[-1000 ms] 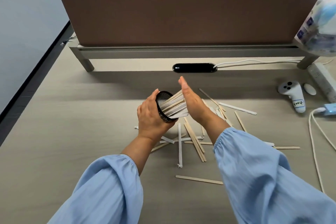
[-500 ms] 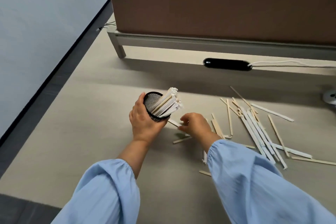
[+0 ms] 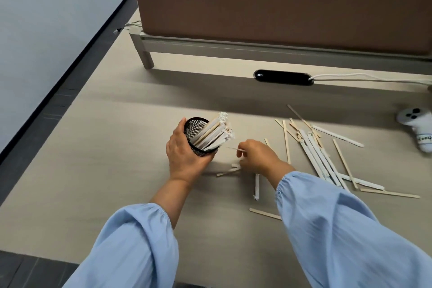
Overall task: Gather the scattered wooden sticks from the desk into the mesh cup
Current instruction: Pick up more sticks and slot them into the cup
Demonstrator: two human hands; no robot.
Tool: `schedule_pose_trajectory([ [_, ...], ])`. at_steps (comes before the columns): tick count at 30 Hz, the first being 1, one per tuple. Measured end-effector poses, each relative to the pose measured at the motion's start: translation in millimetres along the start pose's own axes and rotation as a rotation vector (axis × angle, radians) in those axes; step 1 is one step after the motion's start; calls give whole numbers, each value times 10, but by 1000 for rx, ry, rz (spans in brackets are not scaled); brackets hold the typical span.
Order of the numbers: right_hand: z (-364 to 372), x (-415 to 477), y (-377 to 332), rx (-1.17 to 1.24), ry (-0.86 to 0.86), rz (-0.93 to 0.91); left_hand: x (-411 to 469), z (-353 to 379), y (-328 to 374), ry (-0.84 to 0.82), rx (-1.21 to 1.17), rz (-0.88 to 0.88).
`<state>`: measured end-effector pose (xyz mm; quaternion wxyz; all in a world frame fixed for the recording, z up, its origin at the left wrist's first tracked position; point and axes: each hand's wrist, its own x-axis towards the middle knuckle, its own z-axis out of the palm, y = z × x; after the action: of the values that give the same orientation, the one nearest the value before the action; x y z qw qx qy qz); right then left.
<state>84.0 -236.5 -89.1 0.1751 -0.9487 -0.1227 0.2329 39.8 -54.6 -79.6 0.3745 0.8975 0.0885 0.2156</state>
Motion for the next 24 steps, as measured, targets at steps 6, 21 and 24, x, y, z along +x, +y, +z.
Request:
schedule_pose_trajectory([
  [6,104,-180,99,-115,-22,-110,-79,38,88,-13,6,4],
  [21,219,-186,54,-121,127,-85,-272,-125,130,41,50,-29],
  [24,108,-206,16,109,266,25,-288,-141,129,55,48,-42],
])
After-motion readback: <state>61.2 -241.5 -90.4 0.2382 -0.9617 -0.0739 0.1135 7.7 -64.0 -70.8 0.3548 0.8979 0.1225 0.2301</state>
